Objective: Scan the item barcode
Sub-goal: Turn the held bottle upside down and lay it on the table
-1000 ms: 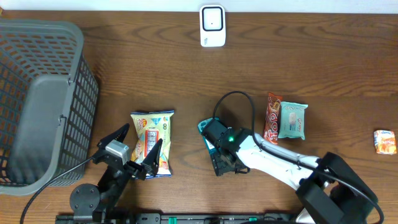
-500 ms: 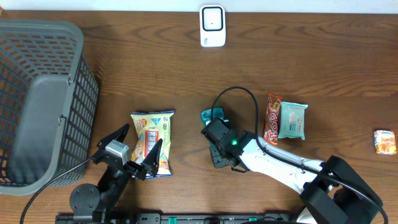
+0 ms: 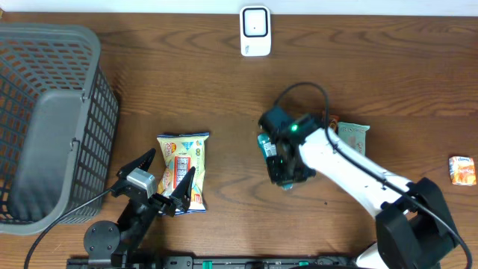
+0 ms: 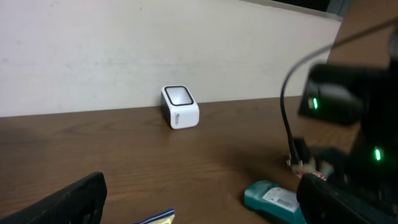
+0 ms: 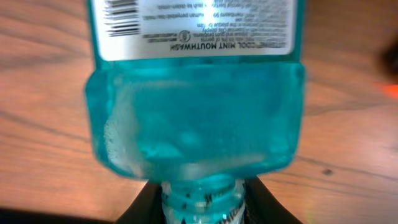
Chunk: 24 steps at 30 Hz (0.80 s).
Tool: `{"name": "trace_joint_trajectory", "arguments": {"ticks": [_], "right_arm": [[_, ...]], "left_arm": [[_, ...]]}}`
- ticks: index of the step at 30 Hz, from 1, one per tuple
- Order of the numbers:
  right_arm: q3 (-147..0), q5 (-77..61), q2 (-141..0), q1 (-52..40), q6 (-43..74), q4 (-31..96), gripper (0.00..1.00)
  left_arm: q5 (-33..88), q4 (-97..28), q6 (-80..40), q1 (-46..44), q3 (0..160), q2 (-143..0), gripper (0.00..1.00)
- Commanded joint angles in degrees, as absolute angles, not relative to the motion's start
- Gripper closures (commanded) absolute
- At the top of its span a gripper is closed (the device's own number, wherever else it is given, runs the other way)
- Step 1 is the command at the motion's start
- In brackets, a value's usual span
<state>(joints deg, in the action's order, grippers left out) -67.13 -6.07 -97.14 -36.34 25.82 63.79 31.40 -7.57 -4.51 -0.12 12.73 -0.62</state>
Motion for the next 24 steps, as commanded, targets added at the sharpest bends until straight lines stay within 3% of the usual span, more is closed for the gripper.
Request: {"name": "trace_joint_trajectory", "arguments": {"ticks": [1,5,24], "right_arm": [[-73.93,-7.18,-96.97,-34.65,20.29,67.96,0.97],[-78.26,-6.79,-96.97,-32.58,18.13,70.11,0.89],[-86.46,-6.76,-96.97,-27.94,16.62,79.15,0.92]], "left_arm": [[31.97,-7.51,-4.82,-0.34,12.84,-0.23,0.02],[31.97,-7.51,-4.84,-0.34,12.84,-0.23,0.02],[31.97,-7.51,-4.84,-0.34,12.84,-0.23,0.02]]}}
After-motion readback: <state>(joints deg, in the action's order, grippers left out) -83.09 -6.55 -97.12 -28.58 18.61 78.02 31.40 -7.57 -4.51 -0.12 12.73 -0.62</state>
